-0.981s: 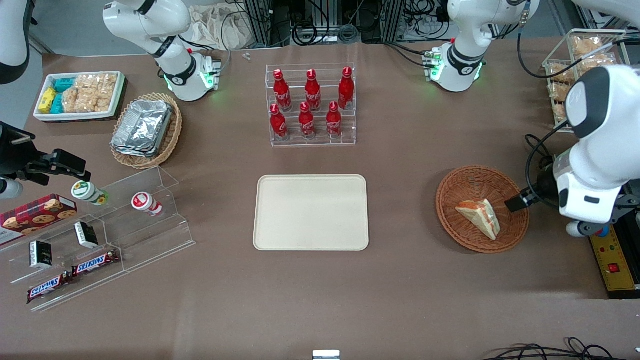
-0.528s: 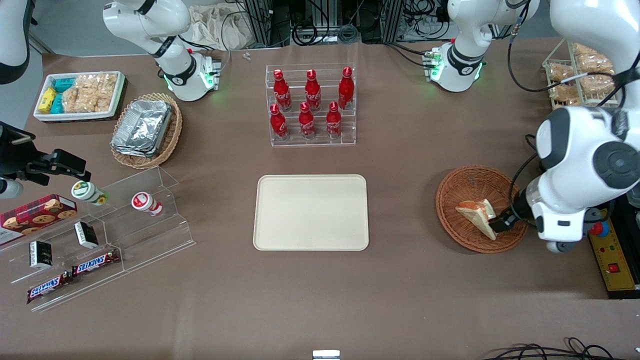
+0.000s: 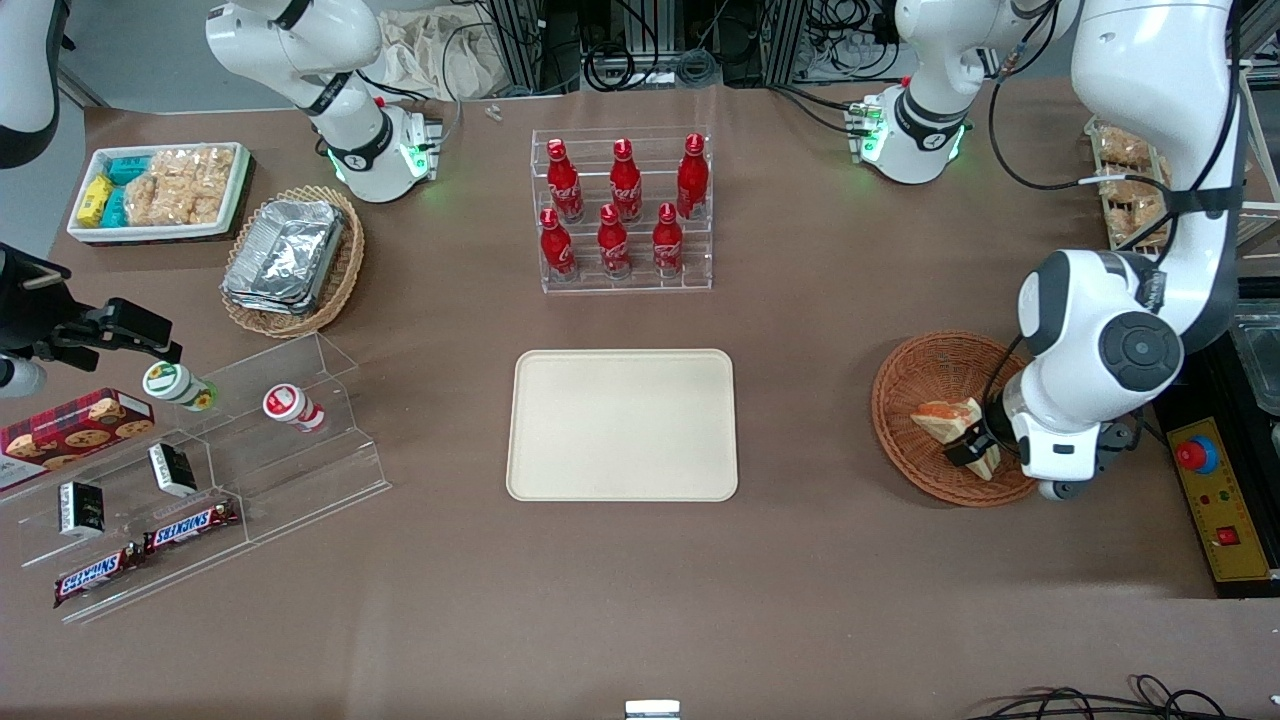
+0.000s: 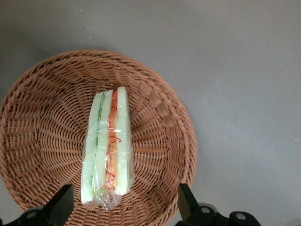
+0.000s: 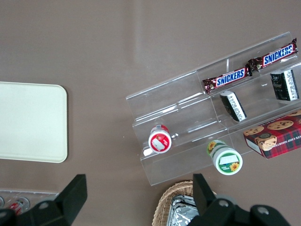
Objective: Place sandwich from basket to tray
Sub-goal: 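Close the left gripper on the sandwich's wrapped edge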
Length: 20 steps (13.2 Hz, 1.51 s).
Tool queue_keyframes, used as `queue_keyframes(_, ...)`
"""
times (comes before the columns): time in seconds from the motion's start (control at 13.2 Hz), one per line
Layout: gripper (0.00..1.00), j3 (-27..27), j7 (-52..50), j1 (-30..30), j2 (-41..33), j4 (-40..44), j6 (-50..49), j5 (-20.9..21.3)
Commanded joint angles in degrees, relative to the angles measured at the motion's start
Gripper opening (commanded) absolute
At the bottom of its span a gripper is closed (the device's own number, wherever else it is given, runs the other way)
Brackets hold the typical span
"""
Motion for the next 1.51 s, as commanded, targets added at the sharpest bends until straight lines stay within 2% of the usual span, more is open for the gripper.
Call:
queue_keyframes(0.0,1.0,0.53,-1.08,-0.28,-1.46,-3.79,2.78,1.1)
queue_keyframes(0.3,1.0,0.71,-0.99,-0.19,-1.63,-7.83,6.9,1.54)
queue_keyframes(0.53,1.0,0.71,-0.99,-0.19,-1.72,-10.82,9.98,3.56)
queue_keyframes(0.83,0.97,0.8,-0.99,-0.1,-0.41,-11.18,11.48,3.56)
queue_keyframes(0.91,0.85,0.89,-1.08,0.07,0.21,-11.1,12.18,3.56)
queue_keyframes(0.98,0.65,0.89,-0.99,0.77,0.65,-11.09,12.53,3.56)
queue_keyframes(1.06,0.37,0.89,-1.08,0.86,0.83,-10.57,12.36,3.56)
queue_keyframes(1.13,0.26,0.89,-1.25,0.86,1.0,-10.31,12.1,3.56)
queue_keyframes(1.21,0.22,0.89,-1.69,0.86,1.35,-9.87,12.01,3.56)
queue_keyframes(1.28,0.09,0.89,-1.96,0.86,1.62,-9.34,11.92,3.48)
queue_keyframes(1.36,0.0,0.89,-1.7,0.78,1.97,-8.55,11.49,3.48)
queue_keyframes(1.43,0.0,0.89,-1.52,0.78,2.06,-8.11,10.87,3.48)
